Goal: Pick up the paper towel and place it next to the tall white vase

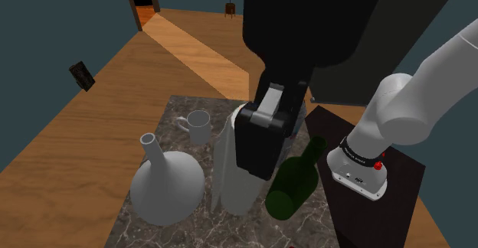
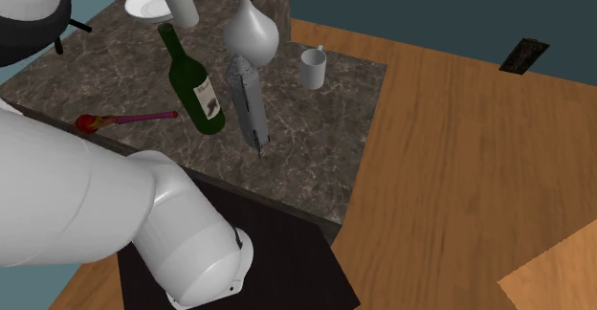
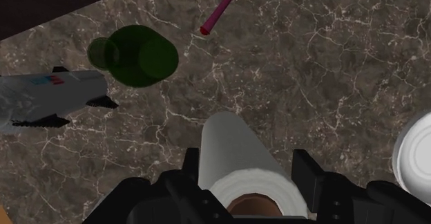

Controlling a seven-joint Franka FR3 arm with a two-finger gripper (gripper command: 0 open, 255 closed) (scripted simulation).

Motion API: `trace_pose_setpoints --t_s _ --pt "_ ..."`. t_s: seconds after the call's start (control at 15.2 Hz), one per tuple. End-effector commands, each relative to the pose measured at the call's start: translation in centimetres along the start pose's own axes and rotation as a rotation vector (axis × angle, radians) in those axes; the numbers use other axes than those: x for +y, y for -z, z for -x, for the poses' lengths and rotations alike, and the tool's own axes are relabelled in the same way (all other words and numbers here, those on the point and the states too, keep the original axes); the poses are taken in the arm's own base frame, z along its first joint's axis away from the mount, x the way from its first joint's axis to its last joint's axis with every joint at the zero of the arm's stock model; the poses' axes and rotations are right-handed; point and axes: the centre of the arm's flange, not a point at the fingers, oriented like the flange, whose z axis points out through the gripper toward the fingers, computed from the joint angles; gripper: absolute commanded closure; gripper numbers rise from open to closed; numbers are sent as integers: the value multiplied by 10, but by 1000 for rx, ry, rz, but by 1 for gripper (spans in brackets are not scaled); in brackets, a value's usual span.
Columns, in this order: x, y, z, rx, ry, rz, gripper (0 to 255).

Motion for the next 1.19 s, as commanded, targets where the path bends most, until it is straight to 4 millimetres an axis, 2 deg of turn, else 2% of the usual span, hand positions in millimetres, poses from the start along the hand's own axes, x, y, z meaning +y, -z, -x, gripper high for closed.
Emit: trace_pose_setpoints --t_s 0.0,1.12 --pt "1 -10 0 0 0 -1 255" --pt "6 -100 -5 0 0 -1 255"
